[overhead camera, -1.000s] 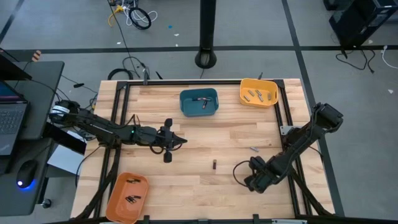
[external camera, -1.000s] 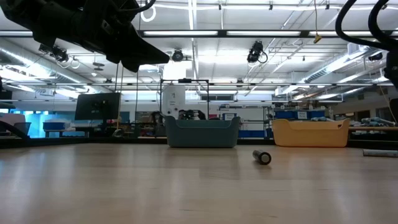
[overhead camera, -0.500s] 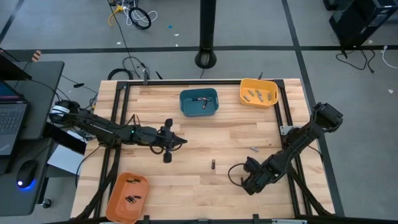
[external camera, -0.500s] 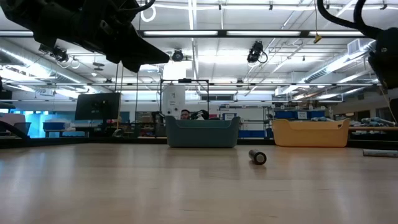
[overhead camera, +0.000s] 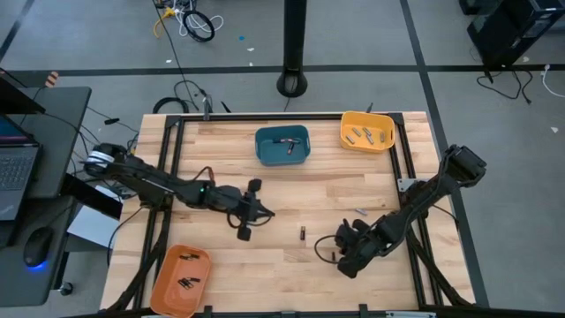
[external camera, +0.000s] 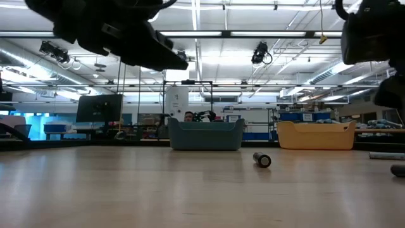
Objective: Sort batteries
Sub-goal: Put the small black battery into the orange bin, then put the large black battery into the blue bin
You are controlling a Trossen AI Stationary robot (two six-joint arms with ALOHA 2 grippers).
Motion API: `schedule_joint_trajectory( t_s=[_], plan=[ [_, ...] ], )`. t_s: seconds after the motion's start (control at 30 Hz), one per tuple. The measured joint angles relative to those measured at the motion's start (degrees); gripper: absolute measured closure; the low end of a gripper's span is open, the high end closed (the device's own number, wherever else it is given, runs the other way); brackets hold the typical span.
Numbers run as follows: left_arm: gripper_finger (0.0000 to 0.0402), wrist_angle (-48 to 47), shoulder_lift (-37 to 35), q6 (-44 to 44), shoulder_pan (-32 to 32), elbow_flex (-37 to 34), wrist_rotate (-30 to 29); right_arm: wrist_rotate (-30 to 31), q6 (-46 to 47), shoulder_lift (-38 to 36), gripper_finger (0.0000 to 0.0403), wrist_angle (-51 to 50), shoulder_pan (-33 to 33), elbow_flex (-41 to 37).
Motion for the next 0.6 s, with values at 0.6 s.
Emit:
schedule_joint_trajectory(
  t_s=[0.6],
  plan=[
    [0.0396,-25.1,18.7,17.6,1.6,25.4,17.4,16.4,4.0,-6.5,0.0396,-15.6,11.7,0.4]
  ],
)
